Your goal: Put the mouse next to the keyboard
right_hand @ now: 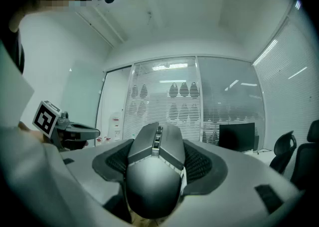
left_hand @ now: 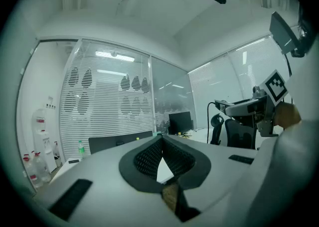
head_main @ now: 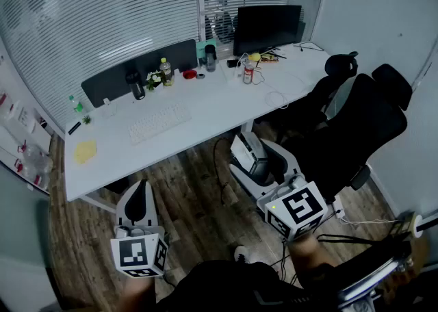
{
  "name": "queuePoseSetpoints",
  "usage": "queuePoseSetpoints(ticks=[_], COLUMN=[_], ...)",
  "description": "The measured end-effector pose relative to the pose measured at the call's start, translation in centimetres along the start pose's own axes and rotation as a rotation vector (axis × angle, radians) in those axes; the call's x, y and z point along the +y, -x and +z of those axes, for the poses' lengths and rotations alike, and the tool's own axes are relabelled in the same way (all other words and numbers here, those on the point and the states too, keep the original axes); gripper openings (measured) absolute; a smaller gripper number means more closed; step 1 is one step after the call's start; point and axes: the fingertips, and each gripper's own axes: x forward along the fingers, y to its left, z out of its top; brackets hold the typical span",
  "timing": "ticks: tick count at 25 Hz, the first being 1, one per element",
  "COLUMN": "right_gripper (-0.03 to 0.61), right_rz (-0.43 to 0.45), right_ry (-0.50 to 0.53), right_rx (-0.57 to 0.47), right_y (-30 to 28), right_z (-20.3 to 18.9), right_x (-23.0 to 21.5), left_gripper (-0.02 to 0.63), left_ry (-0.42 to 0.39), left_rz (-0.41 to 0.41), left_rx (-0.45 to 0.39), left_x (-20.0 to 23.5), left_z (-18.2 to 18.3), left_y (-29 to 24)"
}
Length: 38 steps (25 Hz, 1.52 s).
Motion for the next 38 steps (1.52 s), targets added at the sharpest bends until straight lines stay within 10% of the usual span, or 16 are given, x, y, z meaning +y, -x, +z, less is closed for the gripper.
queuePoseSetpoints(ticks=[38], right_gripper=[0.302], right_rz=[0.087], right_ry=[-0.009], right_rx=[-0.061], right_y=[3.6], right_z=[-1.2], right_x=[-8.1], left_gripper=[0.029], left_ry=[-0.025], left_rz=[0.076], left_rx=[0.005], left_x=[-8.3], left_z=[0.2], left_y=[-4.7])
